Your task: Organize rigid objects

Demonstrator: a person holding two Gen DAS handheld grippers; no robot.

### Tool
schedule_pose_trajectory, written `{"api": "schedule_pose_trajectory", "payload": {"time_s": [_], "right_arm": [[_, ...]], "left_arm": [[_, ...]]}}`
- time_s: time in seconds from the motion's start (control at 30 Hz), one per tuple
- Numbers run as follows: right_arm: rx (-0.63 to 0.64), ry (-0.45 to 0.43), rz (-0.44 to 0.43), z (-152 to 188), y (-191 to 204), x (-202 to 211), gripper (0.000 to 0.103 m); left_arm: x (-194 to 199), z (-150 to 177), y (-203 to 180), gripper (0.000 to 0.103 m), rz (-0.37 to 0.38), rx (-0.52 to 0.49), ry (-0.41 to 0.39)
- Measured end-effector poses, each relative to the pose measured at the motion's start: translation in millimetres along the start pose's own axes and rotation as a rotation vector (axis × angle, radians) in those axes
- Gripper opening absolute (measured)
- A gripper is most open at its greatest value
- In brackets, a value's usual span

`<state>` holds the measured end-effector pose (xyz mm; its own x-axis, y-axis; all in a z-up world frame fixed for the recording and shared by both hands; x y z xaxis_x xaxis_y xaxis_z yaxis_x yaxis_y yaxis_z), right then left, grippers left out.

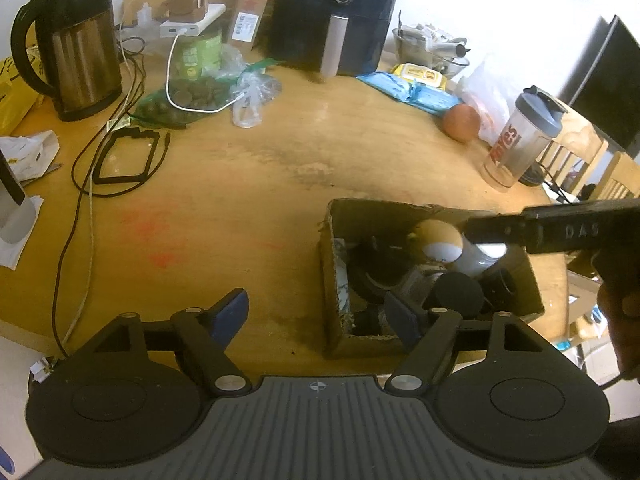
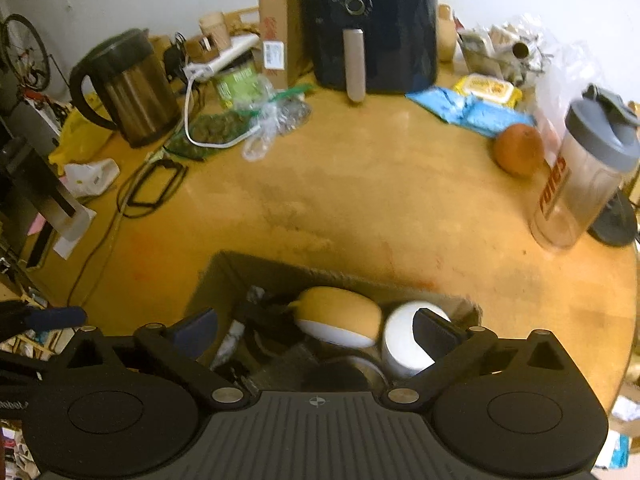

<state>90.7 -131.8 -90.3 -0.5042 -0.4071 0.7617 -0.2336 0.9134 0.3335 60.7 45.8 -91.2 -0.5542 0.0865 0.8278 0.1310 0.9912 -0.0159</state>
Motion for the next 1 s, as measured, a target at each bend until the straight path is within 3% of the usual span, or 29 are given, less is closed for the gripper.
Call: {"api": "schedule_pose_trajectory", "payload": {"time_s": [0.17,0.33,0.5,0.6,0.77,1.0], "right_arm": [[-0.026,0.033,0.066,12,-12,1,0.103],[-0.073,0.053,0.107,24,-25,6,0.103],[-0.088,0.046,0.141,30,-33,14,0.103],[-0.085,0.037,0.179,33,-38,19,0.103],[-0.084,0.011,0.21,37,-45,31,0.103],[-0.087,0.023,0.341,44,-64,38,0.103]], "left_arm": [[-3,-2,-2,0.091,-0.009,0.004,-0.006],[-7,-6,-5,0.093,0.001,0.006,0.01],[-8,-12,-9,0.103,-0.013,-0.015,0.005],[-7,-17,-16,0.103,-0.04,-0.064,-0.025],[-8,-22,-27,0.103,-0.146,-0.189,-0.052],[-8,-28,-33,0.103,-0.203,-0.22,-0.031]]}}
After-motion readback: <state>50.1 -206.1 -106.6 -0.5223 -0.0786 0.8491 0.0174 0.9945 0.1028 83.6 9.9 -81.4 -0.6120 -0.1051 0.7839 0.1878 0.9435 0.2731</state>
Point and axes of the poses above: each gripper's, at about its wrist camera, not at the fingertips, and x roughly against the way its jaws point, y to its left, z to its underside, the point moved 9 cm from there along -x, roughly the way its jaws point, and after that the axes turned 10 degrees about -z, right-handed, at the moved point
